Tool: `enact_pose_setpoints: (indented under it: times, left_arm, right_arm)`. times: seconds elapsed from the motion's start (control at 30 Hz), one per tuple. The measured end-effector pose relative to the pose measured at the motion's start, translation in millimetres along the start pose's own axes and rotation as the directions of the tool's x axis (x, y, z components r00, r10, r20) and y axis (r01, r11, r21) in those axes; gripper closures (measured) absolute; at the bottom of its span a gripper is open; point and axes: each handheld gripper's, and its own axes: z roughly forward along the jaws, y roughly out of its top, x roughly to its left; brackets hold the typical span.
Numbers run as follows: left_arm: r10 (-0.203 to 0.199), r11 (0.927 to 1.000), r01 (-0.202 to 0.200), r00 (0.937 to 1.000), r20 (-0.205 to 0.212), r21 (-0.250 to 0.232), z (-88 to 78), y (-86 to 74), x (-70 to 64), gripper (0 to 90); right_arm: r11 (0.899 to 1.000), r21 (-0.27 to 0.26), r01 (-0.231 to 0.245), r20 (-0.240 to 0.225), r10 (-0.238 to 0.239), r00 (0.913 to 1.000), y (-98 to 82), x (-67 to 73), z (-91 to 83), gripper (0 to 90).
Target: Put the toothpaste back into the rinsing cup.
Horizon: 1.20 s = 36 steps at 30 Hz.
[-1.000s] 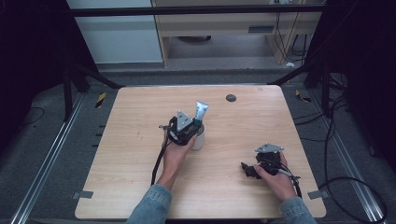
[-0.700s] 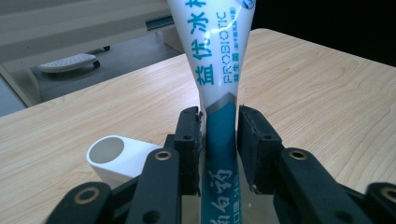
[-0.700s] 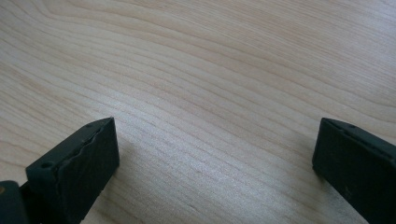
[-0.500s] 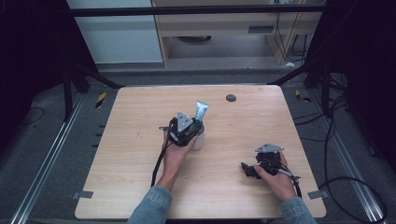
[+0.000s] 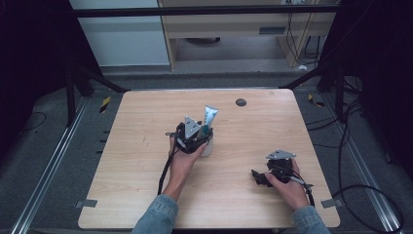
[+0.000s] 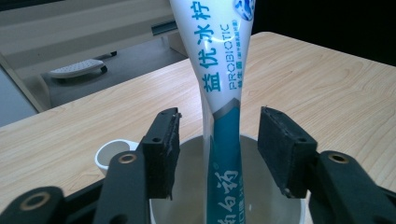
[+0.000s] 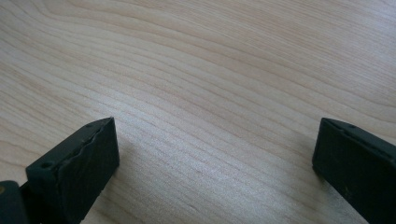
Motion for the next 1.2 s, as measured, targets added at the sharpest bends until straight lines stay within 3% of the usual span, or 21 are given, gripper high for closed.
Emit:
enact_pose_setpoints:
  times: [0.17,0.47,1.2]
  left_arm:
    - [-0.019,0.9994,0.020,0.9997,-0.011,0.030,-0.5,-0.9,0.9,39.6]
    - [0.023,0.9990,-0.022,0.9992,-0.032,0.039,-2.5,2.6,-0.9,31.5]
    - [0.012,0.9908,-0.012,0.9999,-0.001,0.135,-10.2,4.5,-0.4,11.4]
  right_arm:
    - [1.000,0.000,0.000,0.000,0.000,1.0000,0.0,0.0,0.0,0.8]
    - [1.000,-0.001,0.002,0.000,-0.002,1.0000,0.0,-0.1,0.0,0.8]
    - [1.000,0.000,0.000,0.000,0.000,1.0000,0.0,0.0,0.0,0.7]
